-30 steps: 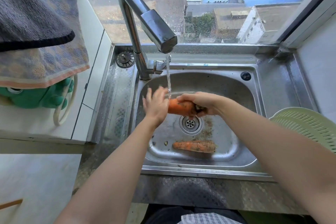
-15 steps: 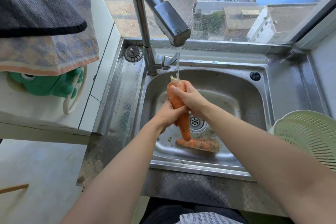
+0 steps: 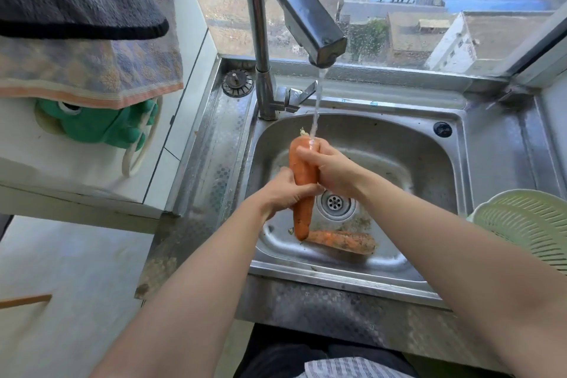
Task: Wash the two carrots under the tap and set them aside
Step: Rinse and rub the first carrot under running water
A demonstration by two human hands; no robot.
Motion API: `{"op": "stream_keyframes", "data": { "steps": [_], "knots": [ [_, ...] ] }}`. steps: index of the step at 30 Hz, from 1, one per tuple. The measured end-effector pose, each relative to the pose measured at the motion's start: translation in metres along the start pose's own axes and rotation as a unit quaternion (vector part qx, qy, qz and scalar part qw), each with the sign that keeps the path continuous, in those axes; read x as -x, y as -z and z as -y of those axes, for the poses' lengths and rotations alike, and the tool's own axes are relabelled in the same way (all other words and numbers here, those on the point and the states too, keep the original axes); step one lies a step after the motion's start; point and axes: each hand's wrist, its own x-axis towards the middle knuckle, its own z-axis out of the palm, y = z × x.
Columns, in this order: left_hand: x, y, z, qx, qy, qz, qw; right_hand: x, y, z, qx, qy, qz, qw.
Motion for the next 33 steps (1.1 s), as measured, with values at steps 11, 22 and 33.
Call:
{"op": "stream_keyframes", "data": {
  "steps": [11,22,33],
  "knots": [
    [0.003,0.01,0.003,0.106,0.053,0.014,0.993,-0.01,0.005,0.002,-0.025,0.028,-0.016,0.999],
    [0.001,0.013,0.001,0.023,0.036,-0.022,0.999,-0.012,0.0,0.002,0.056,0.0,-0.146,0.988],
    [-0.005,0.006,0.001,-0.019,0.023,-0.062,0.998,-0.006,-0.002,0.007,0.067,0.005,-0.209,0.976]
  ]
}}
